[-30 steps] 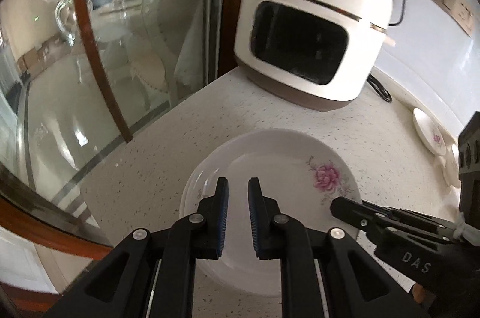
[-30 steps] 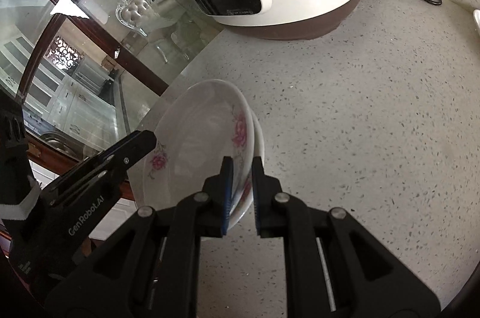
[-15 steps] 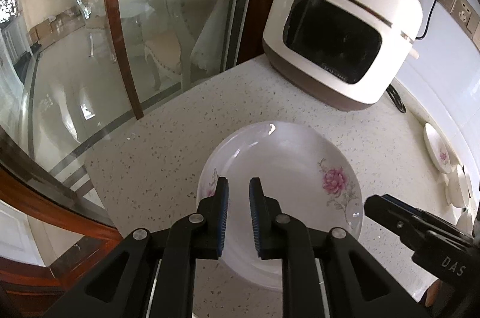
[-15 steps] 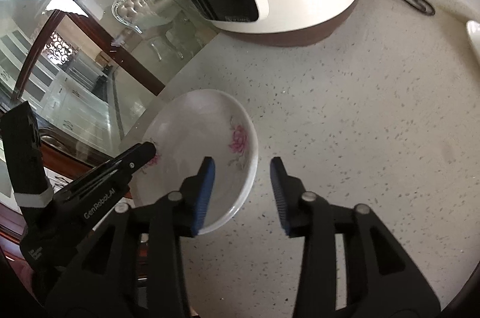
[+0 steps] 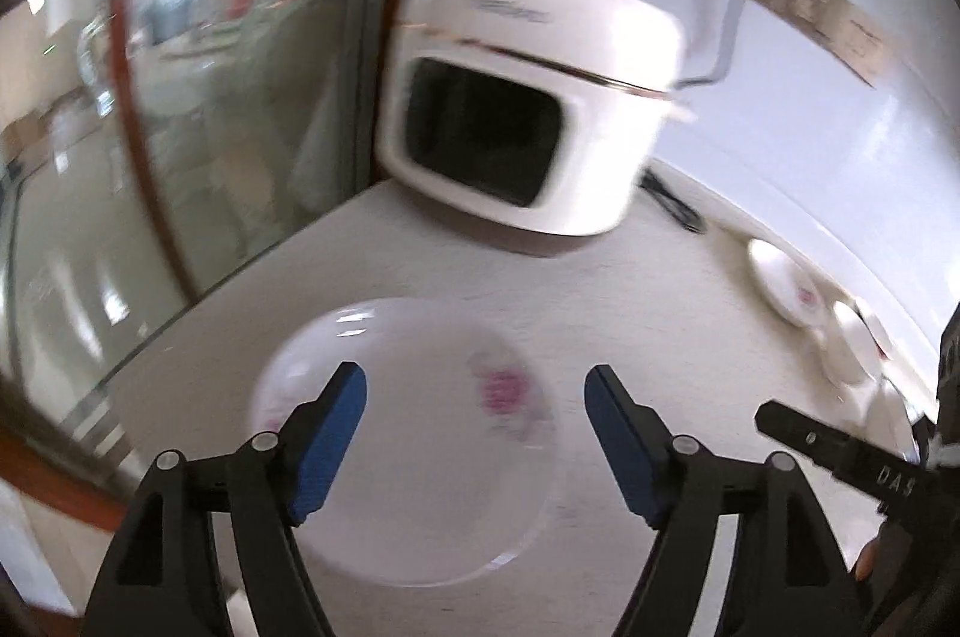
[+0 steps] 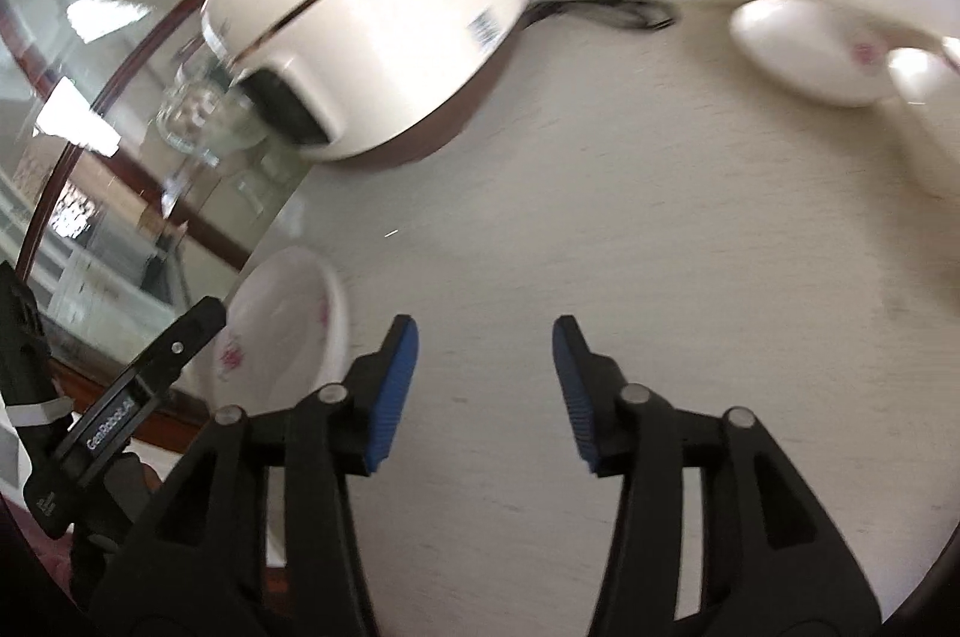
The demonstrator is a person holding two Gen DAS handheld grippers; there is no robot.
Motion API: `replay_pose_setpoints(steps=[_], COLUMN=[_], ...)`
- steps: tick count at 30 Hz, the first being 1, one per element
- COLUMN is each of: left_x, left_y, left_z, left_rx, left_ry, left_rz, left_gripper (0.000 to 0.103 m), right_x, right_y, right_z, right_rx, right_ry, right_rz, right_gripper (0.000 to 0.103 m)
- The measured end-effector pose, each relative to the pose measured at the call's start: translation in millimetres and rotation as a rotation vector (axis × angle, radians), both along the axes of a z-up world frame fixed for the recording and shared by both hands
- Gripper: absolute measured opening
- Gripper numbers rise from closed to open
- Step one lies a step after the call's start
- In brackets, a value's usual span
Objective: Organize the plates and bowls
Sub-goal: 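Move both grippers to the rose plate lying by the wall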
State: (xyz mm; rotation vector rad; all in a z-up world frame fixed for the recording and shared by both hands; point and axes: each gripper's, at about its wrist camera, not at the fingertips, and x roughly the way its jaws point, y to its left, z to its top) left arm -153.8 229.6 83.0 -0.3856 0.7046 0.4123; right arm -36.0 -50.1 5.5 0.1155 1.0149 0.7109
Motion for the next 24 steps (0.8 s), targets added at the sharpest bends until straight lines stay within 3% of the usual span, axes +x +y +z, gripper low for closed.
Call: replay_pose_setpoints(steps=[5,10,24], left_x=[19,46,128], left_y=[-34,-60,-106], left_z=[-6,-16,-18], left_rx=[0.022,-0.019,-0.169], left_ry=[0.009,0.039,0.096], left_rz=[-0.122,-0.210,-0.339], left_gripper=[0.077,0.077,0.077], right_x=[-3,-5,17], right_y=[-51,-92,-125], right_z=[2,-9,30], right_rx=[-0.022,-0.086,-0.143], right_ry=[-0.032,-0.014,-0.096], right_rz=[-0.068,-0.112,-0.186], right_gripper=[0.061,0.062,0.070])
